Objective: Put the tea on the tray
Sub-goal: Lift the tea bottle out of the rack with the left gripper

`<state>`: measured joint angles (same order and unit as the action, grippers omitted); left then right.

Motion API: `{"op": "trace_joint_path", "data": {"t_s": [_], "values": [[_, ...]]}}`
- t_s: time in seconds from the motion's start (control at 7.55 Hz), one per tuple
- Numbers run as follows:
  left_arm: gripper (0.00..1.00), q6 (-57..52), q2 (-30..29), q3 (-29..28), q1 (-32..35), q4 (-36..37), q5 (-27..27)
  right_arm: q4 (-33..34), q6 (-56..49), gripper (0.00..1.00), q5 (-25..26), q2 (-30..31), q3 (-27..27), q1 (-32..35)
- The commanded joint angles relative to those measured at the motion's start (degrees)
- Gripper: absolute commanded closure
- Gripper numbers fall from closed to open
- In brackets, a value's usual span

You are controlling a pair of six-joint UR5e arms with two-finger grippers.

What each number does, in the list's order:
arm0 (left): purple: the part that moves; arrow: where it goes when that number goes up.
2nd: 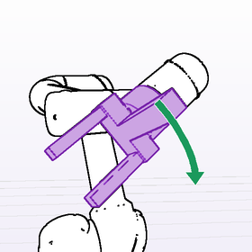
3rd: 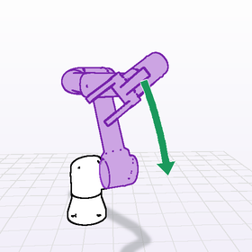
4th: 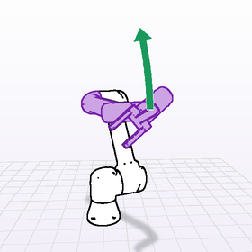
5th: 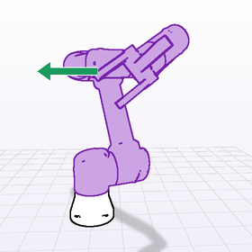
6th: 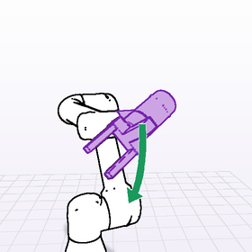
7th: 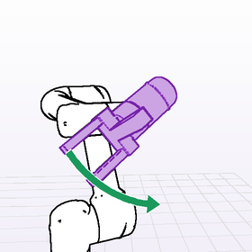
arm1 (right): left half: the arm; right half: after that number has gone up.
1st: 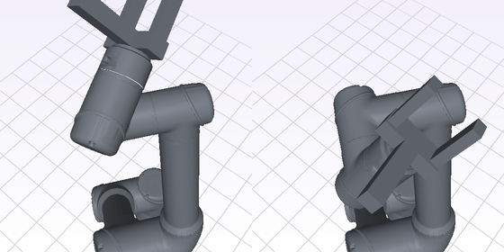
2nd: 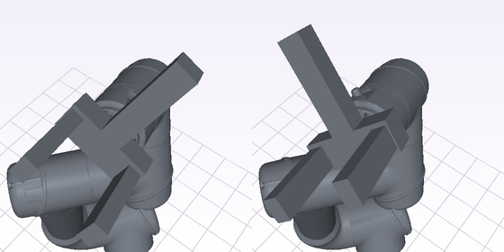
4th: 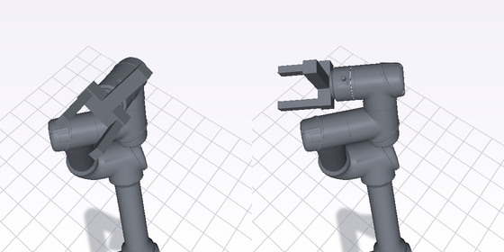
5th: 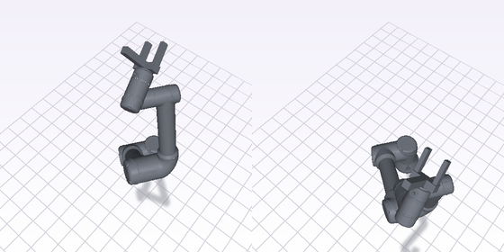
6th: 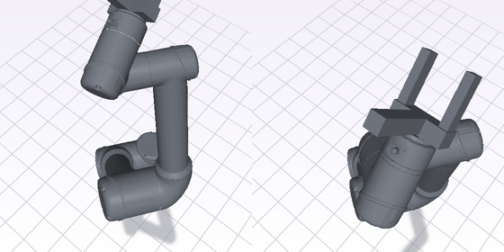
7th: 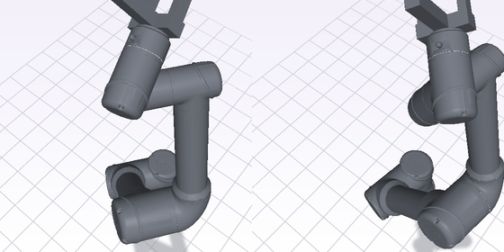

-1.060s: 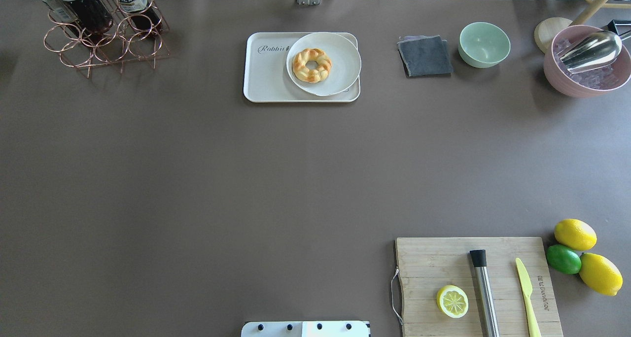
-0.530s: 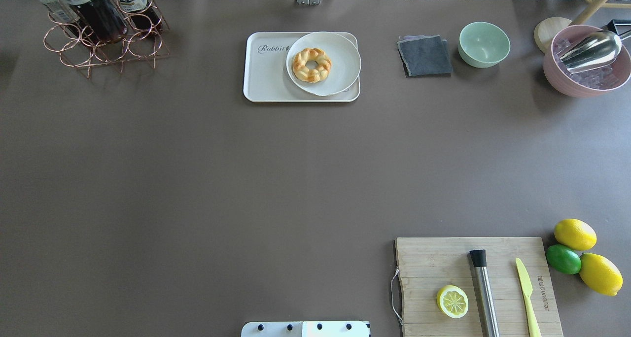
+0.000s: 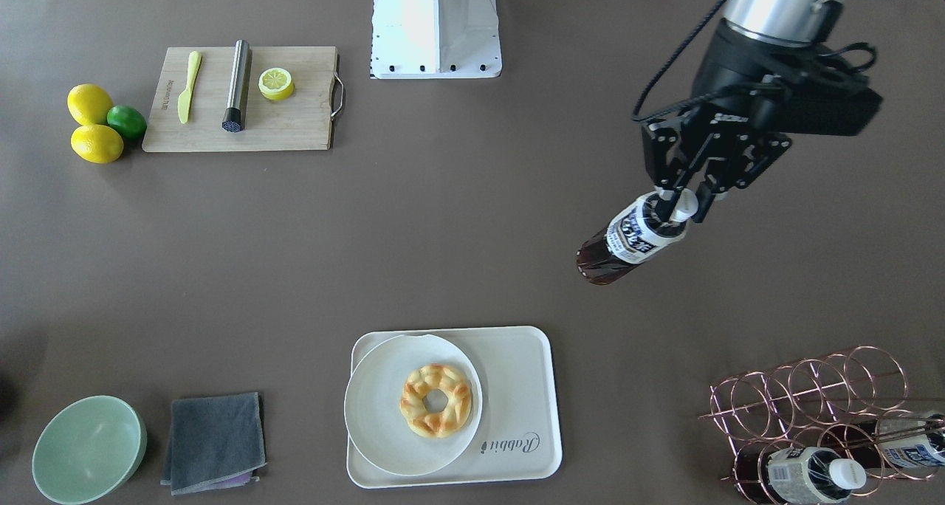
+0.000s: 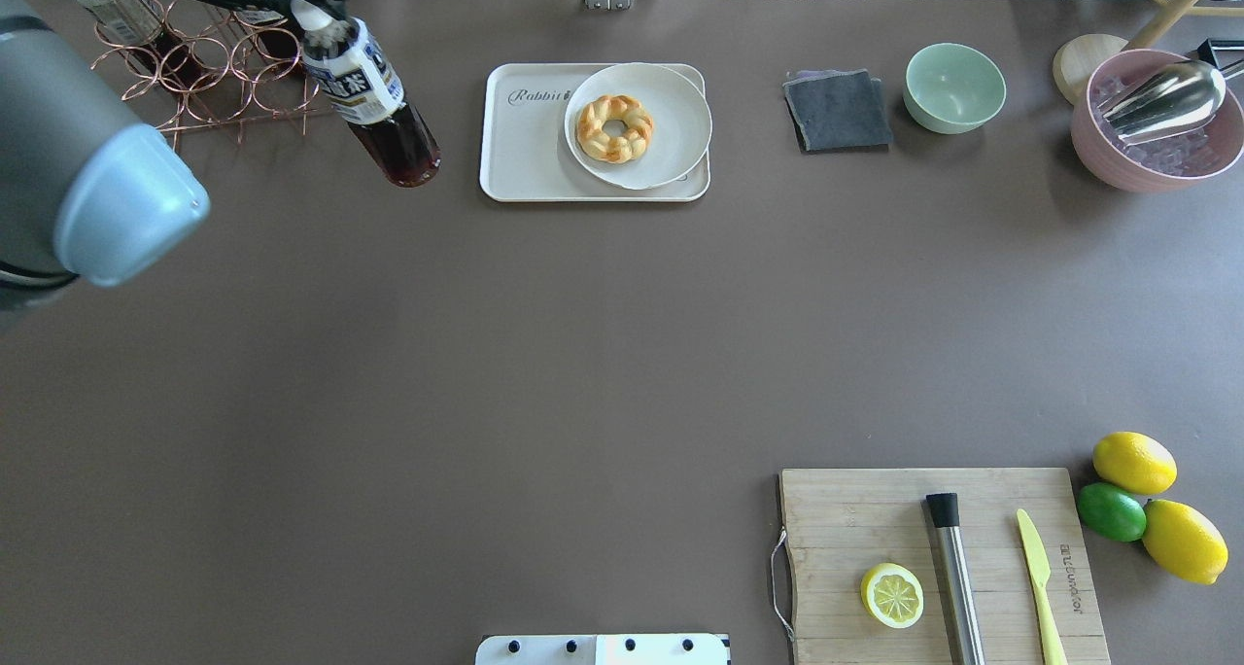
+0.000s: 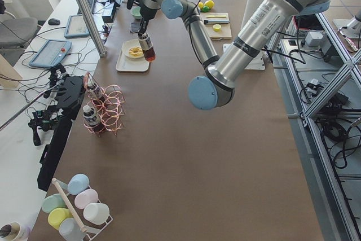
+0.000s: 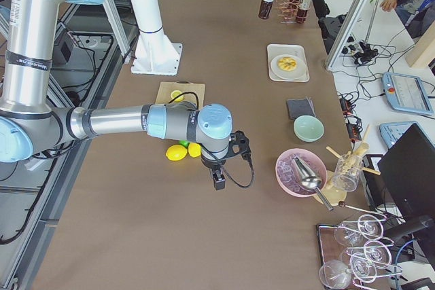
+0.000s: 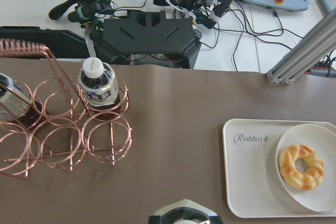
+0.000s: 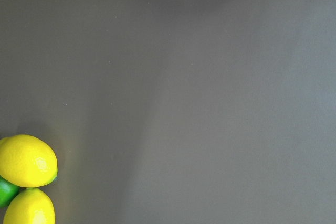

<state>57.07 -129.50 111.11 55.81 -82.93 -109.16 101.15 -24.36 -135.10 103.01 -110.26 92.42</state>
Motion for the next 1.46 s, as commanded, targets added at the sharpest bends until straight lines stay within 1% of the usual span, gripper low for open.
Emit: {"op": "trace_joint_path", "data": {"t_s": [0.0, 0.27, 0.4, 0.66, 0.93, 1.33], "values": [[1.00, 7.0, -5.0, 0.9, -15.7, 2.8, 16.8, 0.0, 0.0, 0.00, -0.1, 0.1, 0.3, -0.1], [1.00, 11.6, -6.2, 1.6, -27.8, 2.9, 30.1, 0.0, 0.0, 0.00, -0.1, 0.0, 0.3, -0.3], [1.00, 12.3, -6.3, 1.2, -31.3, 2.9, 33.8, 0.0, 0.0, 0.00, -0.1, 0.0, 0.4, -0.3], [1.00, 12.3, -6.0, 0.4, -34.4, 3.1, 37.1, 0.0, 0.0, 0.00, 0.0, 0.0, 0.5, -0.3], [1.00, 12.3, -5.7, 0.8, -35.1, 6.3, 37.1, 0.0, 0.0, 0.00, 0.0, 0.3, 0.5, -0.3], [1.00, 12.5, -5.8, 1.0, -36.8, 6.4, 36.9, 0.0, -0.1, 0.00, 0.1, 0.4, 0.8, -0.3]]}}
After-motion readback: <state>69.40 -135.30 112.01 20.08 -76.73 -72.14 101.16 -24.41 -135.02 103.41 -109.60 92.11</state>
